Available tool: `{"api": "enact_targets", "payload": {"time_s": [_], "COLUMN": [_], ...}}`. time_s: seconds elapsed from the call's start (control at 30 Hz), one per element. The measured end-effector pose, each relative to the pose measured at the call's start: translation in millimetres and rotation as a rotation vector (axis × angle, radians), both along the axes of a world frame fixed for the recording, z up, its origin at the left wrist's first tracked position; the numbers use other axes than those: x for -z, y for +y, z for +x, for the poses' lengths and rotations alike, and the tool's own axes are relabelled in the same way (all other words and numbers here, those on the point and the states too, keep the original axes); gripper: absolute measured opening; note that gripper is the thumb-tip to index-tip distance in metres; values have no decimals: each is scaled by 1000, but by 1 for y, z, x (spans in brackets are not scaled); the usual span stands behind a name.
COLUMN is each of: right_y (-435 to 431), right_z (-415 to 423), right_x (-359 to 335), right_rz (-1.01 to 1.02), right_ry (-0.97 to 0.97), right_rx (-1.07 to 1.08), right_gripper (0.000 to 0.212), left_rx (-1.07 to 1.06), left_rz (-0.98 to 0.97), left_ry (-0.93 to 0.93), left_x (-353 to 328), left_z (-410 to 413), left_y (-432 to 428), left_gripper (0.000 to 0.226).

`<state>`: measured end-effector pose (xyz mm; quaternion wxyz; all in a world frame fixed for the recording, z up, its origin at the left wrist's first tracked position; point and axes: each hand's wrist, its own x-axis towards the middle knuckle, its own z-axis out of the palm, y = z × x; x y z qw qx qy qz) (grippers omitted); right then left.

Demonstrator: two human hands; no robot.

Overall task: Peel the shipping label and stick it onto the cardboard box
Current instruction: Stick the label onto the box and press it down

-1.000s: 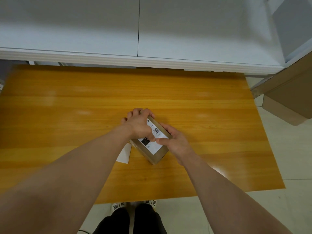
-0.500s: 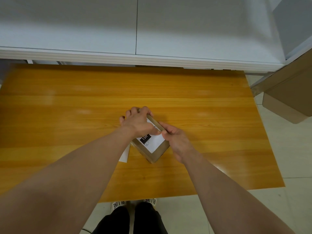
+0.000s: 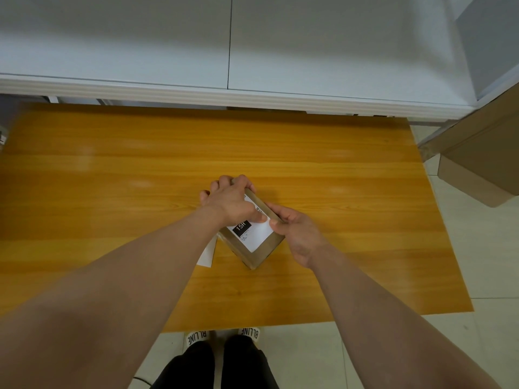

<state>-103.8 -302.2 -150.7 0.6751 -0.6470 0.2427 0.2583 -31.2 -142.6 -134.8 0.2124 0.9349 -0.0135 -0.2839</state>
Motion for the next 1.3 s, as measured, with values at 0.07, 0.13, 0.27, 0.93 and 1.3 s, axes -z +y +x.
{"api": "enact_targets", "payload": {"time_s": [0.07,0.13,0.27,0.93,1.3], "right_y": [-1,-3,-9,27,9], "right_z": [1,1,2,39,49], "right_x": [-1,-2,-10,-40,-34], "right_rz": [4,-17,-91,-780,-491], "right_ry": [12,21,12,-115,-118], "right_rx": [14,-3,-144,-772,-584], "right_gripper": [41,40,46,111,91], "left_rx": [16,62,255,-634,-277], "left_rz": [-4,-8,56,-474,-298], "left_ry": [-8,-31,-205,98,180], "left_x": [1,1,-5,10,1], "left_z": [1,3,8,-46,-34], "left_y": [1,2,-5,12,-3], "left_gripper": [64,67,98,73,50]}}
